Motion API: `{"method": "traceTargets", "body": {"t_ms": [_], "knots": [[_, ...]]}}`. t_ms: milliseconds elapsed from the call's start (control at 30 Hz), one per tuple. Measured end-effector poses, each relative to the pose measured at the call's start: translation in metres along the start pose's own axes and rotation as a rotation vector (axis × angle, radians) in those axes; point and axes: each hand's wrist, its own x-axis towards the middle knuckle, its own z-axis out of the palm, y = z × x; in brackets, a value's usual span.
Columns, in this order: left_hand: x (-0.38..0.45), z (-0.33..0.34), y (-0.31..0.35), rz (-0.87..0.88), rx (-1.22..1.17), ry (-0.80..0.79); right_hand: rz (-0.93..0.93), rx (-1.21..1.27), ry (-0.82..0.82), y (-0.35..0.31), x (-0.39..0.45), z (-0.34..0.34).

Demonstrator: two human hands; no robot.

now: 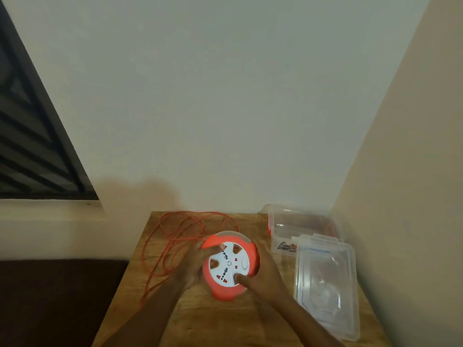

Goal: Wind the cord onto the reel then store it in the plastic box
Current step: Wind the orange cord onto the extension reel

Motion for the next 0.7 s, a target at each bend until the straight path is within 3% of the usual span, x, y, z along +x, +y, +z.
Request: {"method": "traceTargets", "body": {"t_ms": [167, 300, 433, 567, 700], "knots": [[0.013, 0.001, 0.035, -0.154, -0.001, -0.138, -0.116, 0.043, -0.07, -0.016, 0.022, -0.016], [0.024, 0.014, 0.045, -0.043, 0.036, -0.056, -0.194, -0.016, -0.06, -0.022, 0.037, -0.026], [0.03, 0.027, 0.053, 0.01, 0.119, 0.027, -0.438, -0.439, 0.072, -0.028, 0.049, -0.029], [0.036, 0.026, 0.056, 0.038, 0.206, 0.071, -0.733, -0.91, -0.14, -0.039, 0.055, -0.023], [0.039, 0.023, 0.068, 0.04, 0.24, 0.056, -0.683, -1.176, -0.22, -0.053, 0.059, -0.009]]}}
